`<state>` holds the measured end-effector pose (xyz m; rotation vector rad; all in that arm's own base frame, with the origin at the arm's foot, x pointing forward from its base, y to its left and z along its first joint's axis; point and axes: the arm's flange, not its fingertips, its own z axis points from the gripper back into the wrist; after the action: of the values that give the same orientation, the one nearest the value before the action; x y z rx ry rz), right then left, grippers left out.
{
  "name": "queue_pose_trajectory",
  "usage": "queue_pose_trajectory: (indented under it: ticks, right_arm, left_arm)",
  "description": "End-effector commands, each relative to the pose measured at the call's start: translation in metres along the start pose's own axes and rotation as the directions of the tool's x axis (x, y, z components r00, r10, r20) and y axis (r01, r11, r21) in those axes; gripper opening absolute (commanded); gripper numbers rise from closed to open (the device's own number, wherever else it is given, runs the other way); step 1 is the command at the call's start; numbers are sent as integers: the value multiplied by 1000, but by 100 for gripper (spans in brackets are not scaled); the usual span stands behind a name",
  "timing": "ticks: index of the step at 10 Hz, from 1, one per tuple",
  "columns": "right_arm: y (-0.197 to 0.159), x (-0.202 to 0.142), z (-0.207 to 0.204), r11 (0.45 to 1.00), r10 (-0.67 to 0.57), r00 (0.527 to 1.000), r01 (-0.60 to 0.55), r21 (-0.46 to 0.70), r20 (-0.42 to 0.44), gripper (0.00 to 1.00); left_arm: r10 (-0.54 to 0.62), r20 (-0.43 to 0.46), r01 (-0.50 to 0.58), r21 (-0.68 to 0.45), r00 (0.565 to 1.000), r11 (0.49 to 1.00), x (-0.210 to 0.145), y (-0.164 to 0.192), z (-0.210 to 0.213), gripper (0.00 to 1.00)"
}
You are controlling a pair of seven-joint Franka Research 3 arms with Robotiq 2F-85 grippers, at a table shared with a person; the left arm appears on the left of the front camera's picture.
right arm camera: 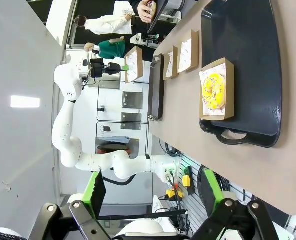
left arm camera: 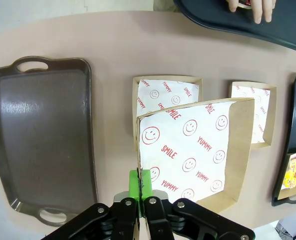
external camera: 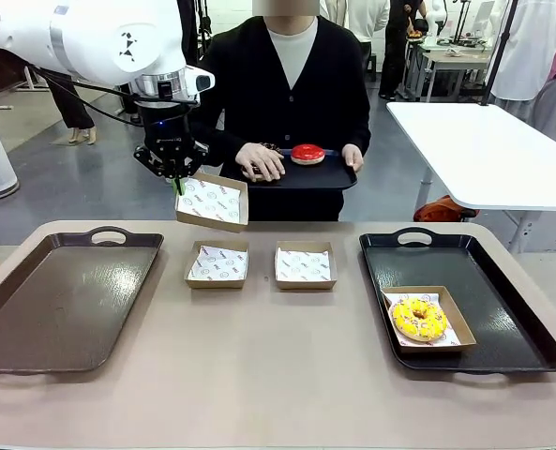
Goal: Individually package the donuts and arrange them on the tray.
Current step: Place the picked Paper togo box on the Handle tray while simultaneously picking up another Paper togo box from the table with the other hand.
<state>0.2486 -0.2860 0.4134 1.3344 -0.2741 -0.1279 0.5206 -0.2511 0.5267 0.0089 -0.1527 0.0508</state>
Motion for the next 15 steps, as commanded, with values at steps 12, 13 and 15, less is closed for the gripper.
queue_pose_trajectory:
  ticks: [12,13,15]
  right_arm:
    - [0,0,0,1000,-12,1000,12,6,2,100]
    - [0,0,0,1000,-12,1000,12,6,2,100]
    - [0,0,0,1000,-12,1000,12,6,2,100]
  left_arm:
    - [3,0,-3,9,1000,1000,-6,4,0,0]
    - [3,0,-3,9,1000,1000,-6,4,0,0]
    - [3,0,-3,9,1000,1000,-6,4,0,0]
